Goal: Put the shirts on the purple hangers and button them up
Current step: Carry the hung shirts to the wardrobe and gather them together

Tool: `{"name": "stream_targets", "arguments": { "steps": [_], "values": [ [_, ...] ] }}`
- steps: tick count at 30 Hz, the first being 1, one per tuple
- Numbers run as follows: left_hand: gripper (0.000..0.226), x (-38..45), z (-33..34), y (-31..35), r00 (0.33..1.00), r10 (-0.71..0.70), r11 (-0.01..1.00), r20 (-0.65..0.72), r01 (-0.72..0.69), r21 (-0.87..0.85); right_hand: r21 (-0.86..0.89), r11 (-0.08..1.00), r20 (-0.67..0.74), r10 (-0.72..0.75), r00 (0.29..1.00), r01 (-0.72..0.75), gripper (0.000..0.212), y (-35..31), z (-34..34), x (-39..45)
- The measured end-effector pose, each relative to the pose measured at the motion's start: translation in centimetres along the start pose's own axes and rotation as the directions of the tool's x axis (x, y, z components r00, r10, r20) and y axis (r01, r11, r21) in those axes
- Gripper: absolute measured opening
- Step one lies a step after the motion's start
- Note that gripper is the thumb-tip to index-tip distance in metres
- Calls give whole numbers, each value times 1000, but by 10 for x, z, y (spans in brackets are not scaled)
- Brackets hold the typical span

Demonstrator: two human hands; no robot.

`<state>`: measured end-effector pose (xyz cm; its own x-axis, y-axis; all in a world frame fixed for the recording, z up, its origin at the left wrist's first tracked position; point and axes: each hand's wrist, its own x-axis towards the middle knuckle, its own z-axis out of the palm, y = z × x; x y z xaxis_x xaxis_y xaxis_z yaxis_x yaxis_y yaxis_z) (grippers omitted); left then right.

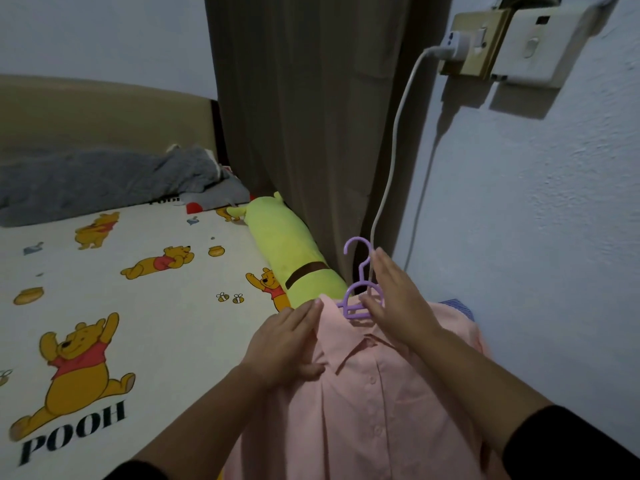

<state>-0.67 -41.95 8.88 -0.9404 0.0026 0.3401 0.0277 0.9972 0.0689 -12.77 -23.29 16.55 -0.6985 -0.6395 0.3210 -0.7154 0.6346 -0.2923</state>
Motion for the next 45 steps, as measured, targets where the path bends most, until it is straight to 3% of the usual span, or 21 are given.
{"name": "stream_targets", "arguments": {
  "steps": [9,17,24,29,33,36,42,45],
  "values": [
    [111,5,-7,-1,969,190,980,-158,-177,90,112,994,-9,17,1000,-15,93,-4,-27,3],
    [102,20,-22,21,917,338,941,-211,-323,106,-131,990,-97,45,994,-57,91,-2,-68,-32],
    [98,46,-43,58,889,427,904,-162,-425,53,-256,950,-159,142,977,-180,92,14,-118,-81],
    [99,59,-47,87,877,457,877,-148,-472,-93,-337,921,-37,193,980,-194,94,29,-151,-120],
    [93,54,-47,91,890,431,874,-148,-453,-179,-339,928,40,180,983,-156,89,31,-162,-132],
    [98,49,-44,82,926,371,906,-64,-377,-194,-344,928,57,171,984,-142,89,27,-154,-128],
    [117,37,-25,48,980,152,957,131,-112,-268,-247,967,49,85,995,-70,87,16,-111,-103],
    [99,26,-16,35,975,56,939,215,22,-343,-208,977,76,63,995,-46,86,11,-86,-89]
  ]
}}
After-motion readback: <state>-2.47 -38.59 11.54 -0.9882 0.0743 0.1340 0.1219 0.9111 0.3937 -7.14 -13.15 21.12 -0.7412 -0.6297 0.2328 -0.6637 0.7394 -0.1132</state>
